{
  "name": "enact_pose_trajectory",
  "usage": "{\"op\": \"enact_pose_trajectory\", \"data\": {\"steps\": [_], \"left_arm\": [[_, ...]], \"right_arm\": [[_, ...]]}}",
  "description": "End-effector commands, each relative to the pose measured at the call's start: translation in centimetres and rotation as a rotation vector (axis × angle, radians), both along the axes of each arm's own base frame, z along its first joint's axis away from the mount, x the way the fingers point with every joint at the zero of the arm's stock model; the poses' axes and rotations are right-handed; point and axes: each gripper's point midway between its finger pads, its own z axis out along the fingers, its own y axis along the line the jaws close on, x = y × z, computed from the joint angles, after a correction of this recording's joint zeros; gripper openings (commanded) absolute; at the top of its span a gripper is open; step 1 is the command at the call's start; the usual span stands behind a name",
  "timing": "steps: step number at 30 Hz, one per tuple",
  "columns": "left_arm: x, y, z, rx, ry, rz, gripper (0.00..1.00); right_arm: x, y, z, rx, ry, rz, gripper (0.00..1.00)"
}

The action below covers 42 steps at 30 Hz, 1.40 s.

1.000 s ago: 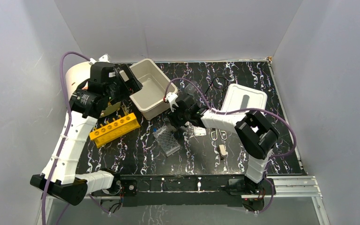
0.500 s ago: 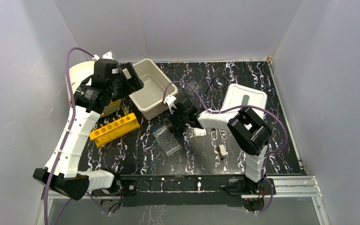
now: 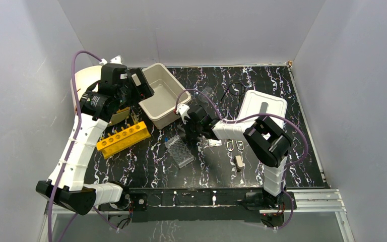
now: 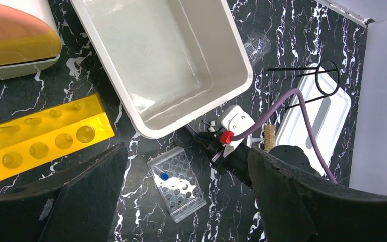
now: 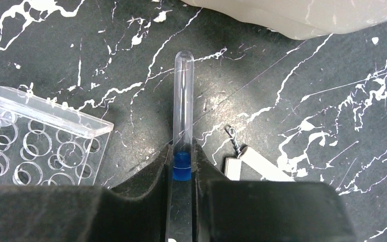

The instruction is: Organize the chemistry lab equipment

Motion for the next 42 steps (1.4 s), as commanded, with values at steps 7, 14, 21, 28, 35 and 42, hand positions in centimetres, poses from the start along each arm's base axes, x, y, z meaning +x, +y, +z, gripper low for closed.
{"op": "enact_pose_trajectory", "data": {"steps": [7, 14, 21, 28, 35, 42], "left_arm": [[0.3, -2.0, 1.7, -0.088, -0.077, -0.089, 0.88], [-0.2, -5.4, 0.5, -0.224, -0.072, -0.229, 0.89], [-1.5, -11.5, -0.7, -0.431, 0.012, -0.501, 0.87], [-2.3, -14.8, -4.5, -0.521, 0.207, -0.543, 0.86], [-3.0, -16.9, -7.5, -0.547, 0.333, -0.532, 0.75], [-3.3, -17.0, -7.8, -0.568, 0.361, -0.507, 0.49]], "right_arm": [[-2.4, -4.0, 3.3, -0.051, -0.009, -0.02, 0.17], [-4.7, -6.5, 7.8, 0.051, -0.039, -0.079, 0.17], [-5.2, -6.1, 13.3, 0.213, -0.052, -0.132, 0.17], [-5.8, -4.7, 19.0, 0.363, -0.072, -0.088, 0.17], [-6.3, -4.1, 21.7, 0.427, -0.086, -0.052, 0.17], [-6.6, -3.9, 22.5, 0.444, -0.08, -0.035, 0.17]]}}
